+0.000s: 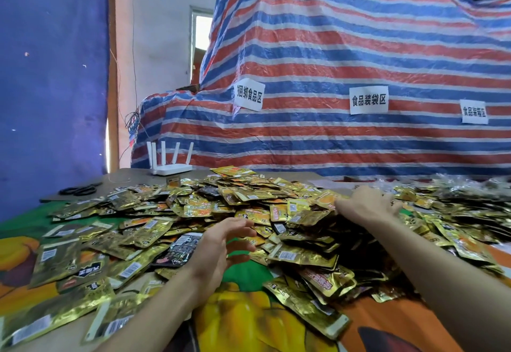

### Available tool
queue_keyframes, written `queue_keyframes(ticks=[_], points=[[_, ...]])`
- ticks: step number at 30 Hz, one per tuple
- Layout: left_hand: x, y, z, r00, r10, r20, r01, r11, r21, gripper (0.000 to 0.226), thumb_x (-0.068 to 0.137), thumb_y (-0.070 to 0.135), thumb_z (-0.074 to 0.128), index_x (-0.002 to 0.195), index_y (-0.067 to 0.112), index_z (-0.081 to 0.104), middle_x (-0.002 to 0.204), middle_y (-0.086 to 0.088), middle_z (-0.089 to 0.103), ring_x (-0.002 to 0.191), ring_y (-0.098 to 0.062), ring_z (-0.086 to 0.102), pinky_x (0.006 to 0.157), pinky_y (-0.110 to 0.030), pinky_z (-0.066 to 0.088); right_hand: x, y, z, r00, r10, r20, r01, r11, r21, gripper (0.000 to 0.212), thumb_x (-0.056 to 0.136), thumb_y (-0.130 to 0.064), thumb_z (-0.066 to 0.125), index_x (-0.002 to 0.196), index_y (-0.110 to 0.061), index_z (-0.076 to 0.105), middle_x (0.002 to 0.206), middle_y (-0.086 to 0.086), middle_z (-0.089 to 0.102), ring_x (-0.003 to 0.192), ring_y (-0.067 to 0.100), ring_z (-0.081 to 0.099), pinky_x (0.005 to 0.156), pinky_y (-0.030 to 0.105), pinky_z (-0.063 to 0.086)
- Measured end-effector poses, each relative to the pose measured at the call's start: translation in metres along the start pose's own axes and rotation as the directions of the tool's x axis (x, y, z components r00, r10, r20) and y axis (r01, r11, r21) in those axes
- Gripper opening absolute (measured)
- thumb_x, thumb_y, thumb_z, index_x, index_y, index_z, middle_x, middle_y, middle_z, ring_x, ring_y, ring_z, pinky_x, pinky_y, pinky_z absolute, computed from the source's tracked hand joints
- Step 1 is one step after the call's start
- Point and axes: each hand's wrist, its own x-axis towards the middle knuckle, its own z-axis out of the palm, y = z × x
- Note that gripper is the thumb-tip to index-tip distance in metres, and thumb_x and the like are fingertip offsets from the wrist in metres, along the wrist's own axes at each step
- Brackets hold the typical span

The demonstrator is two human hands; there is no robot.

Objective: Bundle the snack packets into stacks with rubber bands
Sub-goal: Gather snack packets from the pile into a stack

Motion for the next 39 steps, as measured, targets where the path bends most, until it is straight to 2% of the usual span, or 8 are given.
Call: queue_keyframes(ticks=[7,13,17,20,24,30,36,39], points=[[-0.002,0.019,-0.004,0.976,0.165,-0.142,-0.145,0.979,0.141,0.023,0.097,0.024,0.053,0.101,0.008,0.069,0.088,-0.004,0.071,0.077,-0.019,0.065,0.073,-0.033,0.047,-0.01,-0.011,-0.011,0.998,-0.061,-0.036,0.059,0.998,-0.03,0.044,0.083,-0.039,0.057,0.119,-0.014,0.057,0.137,0.023,0.05,0.133,0.043,0.038,0.113,0.061,0.019],[-0.001,0.053,-0.026,0.964,0.244,-0.106,-0.159,0.848,0.505,0.004,0.094,0.013,0.065,0.096,0.014,0.067,0.095,-0.003,0.07,0.081,-0.016,0.065,0.069,-0.023,0.052,-0.068,-0.057,-0.008,0.806,-0.521,-0.283,0.577,0.798,0.174,0.044,0.089,-0.037,0.067,0.128,-0.018,0.063,0.132,0.013,0.06,0.122,0.031,0.048,0.102,0.046,0.039],[-0.017,0.084,-0.059,0.982,-0.064,0.178,-0.13,0.453,0.882,0.028,0.085,0.03,0.077,0.11,0.023,0.066,0.111,0.004,0.066,0.099,-0.007,0.063,0.082,-0.022,0.05,-0.107,-0.091,0.023,0.665,-0.744,0.07,0.657,0.626,0.42,0.046,0.087,-0.035,0.074,0.13,-0.023,0.064,0.13,-0.001,0.063,0.118,0.017,0.057,0.094,0.031,0.045],[-0.037,0.091,-0.088,0.936,-0.321,0.143,-0.091,0.172,0.981,0.057,0.074,0.049,0.083,0.123,0.037,0.058,0.129,0.016,0.055,0.114,-0.001,0.053,0.095,-0.022,0.045,-0.121,-0.108,0.051,0.481,-0.792,0.377,0.661,0.609,0.438,0.066,0.082,-0.034,0.079,0.142,-0.034,0.052,0.149,-0.004,0.047,0.136,0.016,0.043,0.111,0.035,0.036],[-0.058,0.07,-0.118,0.902,-0.426,0.072,-0.039,0.086,0.996,0.09,0.068,0.052,0.087,0.144,0.042,0.041,0.147,0.019,0.033,0.135,-0.002,0.03,0.111,-0.021,0.026,-0.132,-0.121,0.073,0.268,-0.767,0.583,0.681,0.579,0.449,0.083,0.082,-0.025,0.077,0.154,-0.036,0.035,0.163,-0.006,0.025,0.148,0.014,0.023,0.115,0.031,0.02],[-0.058,0.048,-0.127,0.955,-0.293,0.046,-0.029,0.062,0.998,0.096,0.069,0.042,0.075,0.153,0.032,0.029,0.151,0.008,0.035,0.138,-0.011,0.036,0.114,-0.03,0.034,-0.141,-0.123,0.097,0.383,-0.748,0.542,0.755,0.592,0.283,0.066,0.092,-0.035,0.057,0.153,-0.044,0.031,0.163,-0.006,0.026,0.15,0.023,0.017,0.121,0.059,0.016],[-0.047,0.032,-0.113,0.976,-0.196,0.095,-0.148,-0.276,0.95,0.084,0.074,0.055,0.055,0.151,0.03,0.031,0.14,0.001,0.046,0.128,-0.021,0.045,0.103,-0.036,0.039,-0.145,-0.116,0.105,0.407,-0.821,0.4,0.826,0.518,0.224,0.053,0.096,-0.039,0.05,0.148,-0.043,0.043,0.148,-0.007,0.043,0.137,0.024,0.032,0.114,0.057,0.021],[-0.046,0.022,-0.106,0.991,-0.092,0.101,-0.125,-0.314,0.941,0.063,0.086,0.05,0.048,0.145,0.031,0.039,0.135,0.002,0.048,0.123,-0.023,0.049,0.101,-0.039,0.038,-0.142,-0.112,0.106,0.396,-0.851,0.346,0.827,0.494,0.267,0.049,0.096,-0.031,0.052,0.145,-0.034,0.051,0.145,-0.005,0.05,0.134,0.023,0.041,0.114,0.049,0.032]])
